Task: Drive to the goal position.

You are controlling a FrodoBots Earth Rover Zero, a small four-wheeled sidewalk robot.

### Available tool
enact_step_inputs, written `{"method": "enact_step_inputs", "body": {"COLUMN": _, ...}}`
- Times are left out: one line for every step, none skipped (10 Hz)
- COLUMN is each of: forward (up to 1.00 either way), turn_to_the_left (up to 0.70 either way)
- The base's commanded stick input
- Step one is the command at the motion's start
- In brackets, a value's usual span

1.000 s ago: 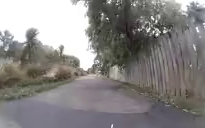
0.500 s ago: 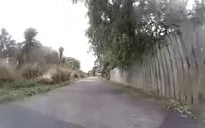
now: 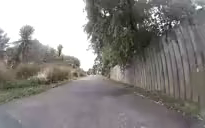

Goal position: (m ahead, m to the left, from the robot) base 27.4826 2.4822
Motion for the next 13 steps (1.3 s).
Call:
{"method": "enact_step_inputs", "body": {"forward": 0.85, "turn_to_the_left": 0.0}}
{"method": "enact_step_inputs", "body": {"forward": 0.85, "turn_to_the_left": 0.0}}
{"method": "enact_step_inputs", "body": {"forward": 0.85, "turn_to_the_left": 0.0}}
{"method": "enact_step_inputs", "body": {"forward": 0.85, "turn_to_the_left": 0.0}}
{"method": "enact_step_inputs", "body": {"forward": 0.85, "turn_to_the_left": 0.0}}
{"method": "enact_step_inputs", "body": {"forward": 0.85, "turn_to_the_left": 0.0}}
{"method": "enact_step_inputs", "body": {"forward": 0.85, "turn_to_the_left": 0.0}}
{"method": "enact_step_inputs", "body": {"forward": 0.85, "turn_to_the_left": 0.0}}
{"method": "enact_step_inputs", "body": {"forward": 0.85, "turn_to_the_left": 0.0}}
{"method": "enact_step_inputs", "body": {"forward": 0.85, "turn_to_the_left": 0.0}}
{"method": "enact_step_inputs", "body": {"forward": 0.85, "turn_to_the_left": 0.0}}
{"method": "enact_step_inputs", "body": {"forward": 0.85, "turn_to_the_left": 0.0}}
{"method": "enact_step_inputs", "body": {"forward": 0.85, "turn_to_the_left": 0.0}}
